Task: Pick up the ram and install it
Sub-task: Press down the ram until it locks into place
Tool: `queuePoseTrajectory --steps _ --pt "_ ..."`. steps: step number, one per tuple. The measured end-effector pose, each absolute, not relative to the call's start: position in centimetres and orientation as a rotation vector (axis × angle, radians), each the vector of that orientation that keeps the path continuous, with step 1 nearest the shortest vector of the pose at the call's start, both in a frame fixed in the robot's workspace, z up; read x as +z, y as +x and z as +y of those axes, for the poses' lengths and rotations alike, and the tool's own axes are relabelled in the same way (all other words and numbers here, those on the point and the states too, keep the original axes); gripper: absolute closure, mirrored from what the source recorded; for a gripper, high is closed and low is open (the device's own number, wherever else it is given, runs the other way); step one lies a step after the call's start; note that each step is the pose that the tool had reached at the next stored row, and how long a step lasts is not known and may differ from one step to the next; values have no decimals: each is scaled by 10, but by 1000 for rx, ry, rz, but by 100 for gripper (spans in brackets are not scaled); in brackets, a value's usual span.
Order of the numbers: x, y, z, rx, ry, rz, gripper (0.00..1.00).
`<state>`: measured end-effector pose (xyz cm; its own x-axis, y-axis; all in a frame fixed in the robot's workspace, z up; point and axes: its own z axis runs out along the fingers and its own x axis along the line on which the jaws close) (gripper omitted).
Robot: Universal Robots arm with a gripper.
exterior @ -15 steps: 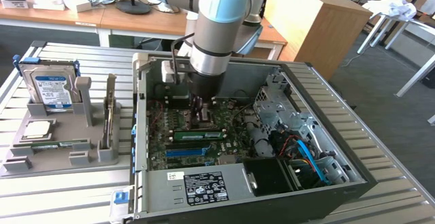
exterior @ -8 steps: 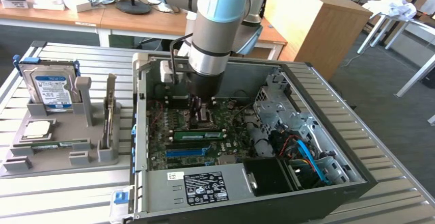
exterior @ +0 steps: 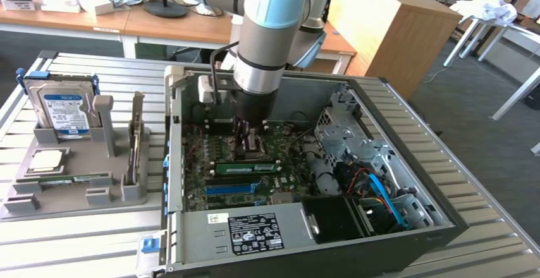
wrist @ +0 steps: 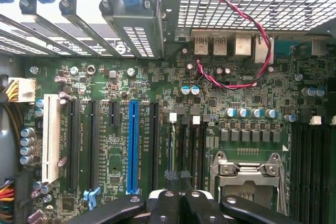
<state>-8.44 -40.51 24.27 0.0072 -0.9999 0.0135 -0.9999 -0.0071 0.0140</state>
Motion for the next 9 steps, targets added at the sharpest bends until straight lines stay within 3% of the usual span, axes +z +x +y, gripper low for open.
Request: queuePoseTrajectory --steps 9 --pt "237 -86 -405 0 2216 -2200 90"
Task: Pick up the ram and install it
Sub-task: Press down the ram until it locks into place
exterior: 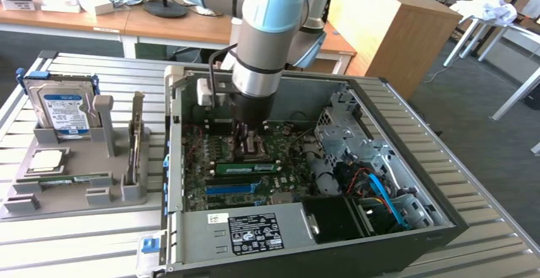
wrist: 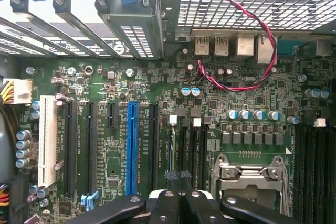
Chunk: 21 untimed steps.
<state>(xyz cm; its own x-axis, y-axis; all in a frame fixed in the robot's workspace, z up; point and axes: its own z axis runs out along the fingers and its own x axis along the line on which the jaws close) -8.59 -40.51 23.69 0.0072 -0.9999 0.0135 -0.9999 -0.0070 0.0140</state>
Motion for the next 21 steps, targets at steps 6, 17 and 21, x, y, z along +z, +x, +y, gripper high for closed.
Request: queuePoseTrajectory --steps 6,17,21 --pt "235 -86 -405 0 2215 -2200 90" --pt "234 -86 -407 0 2216 -2200 90" --pt "233 -86 -407 0 2216 -2200 90"
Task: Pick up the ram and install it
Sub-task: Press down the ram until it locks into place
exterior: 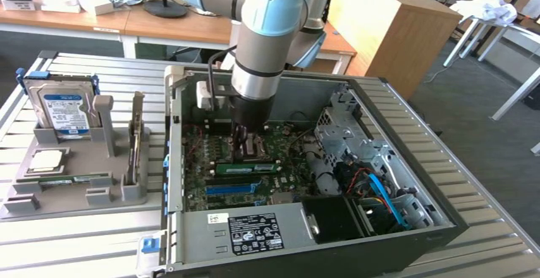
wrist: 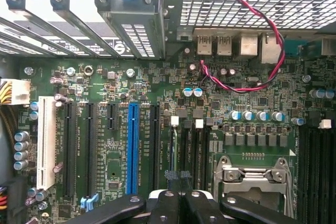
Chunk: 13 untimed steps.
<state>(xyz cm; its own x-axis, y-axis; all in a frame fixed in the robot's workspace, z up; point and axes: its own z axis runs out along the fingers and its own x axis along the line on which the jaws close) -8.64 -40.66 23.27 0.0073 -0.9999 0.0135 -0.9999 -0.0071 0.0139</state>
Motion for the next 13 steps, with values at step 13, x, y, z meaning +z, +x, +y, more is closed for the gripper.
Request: queuePoseTrajectory --steps 13 --pt "230 -86 -407 0 2216 -2200 90"
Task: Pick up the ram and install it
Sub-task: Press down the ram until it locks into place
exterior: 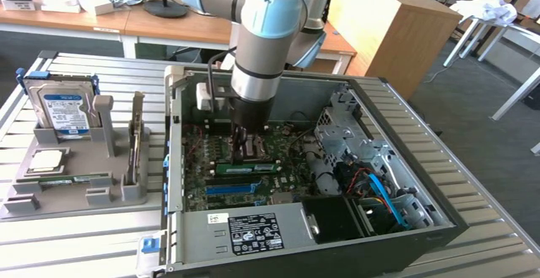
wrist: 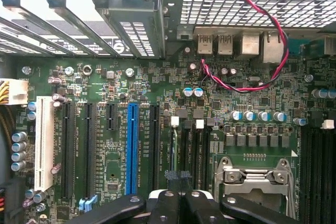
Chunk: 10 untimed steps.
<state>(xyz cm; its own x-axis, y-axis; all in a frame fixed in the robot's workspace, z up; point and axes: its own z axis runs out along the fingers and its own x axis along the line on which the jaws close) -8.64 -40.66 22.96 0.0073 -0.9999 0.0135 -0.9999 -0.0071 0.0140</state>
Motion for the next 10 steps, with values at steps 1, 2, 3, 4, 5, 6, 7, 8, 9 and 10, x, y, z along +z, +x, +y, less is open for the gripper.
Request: queuePoseTrajectory --steps 1,2,3,4,5,6,7,8,9,10 --pt "229 -86 -407 0 2215 -2200 90" --pt "229 -86 -407 0 2215 -2200 90" --pt "229 -86 -407 0 2215 -2200 90" --pt "229 -86 -407 0 2215 -2200 90" --pt "229 -86 -407 0 2216 -2200 90" --pt "229 -86 -407 0 2215 -2200 90" --pt "229 -86 -407 0 2216 -2200 90" --pt "229 -86 -407 0 2216 -2200 90" --pt "228 -86 -407 0 2215 -2200 90" --pt "228 -86 -407 0 2216 -2200 90"
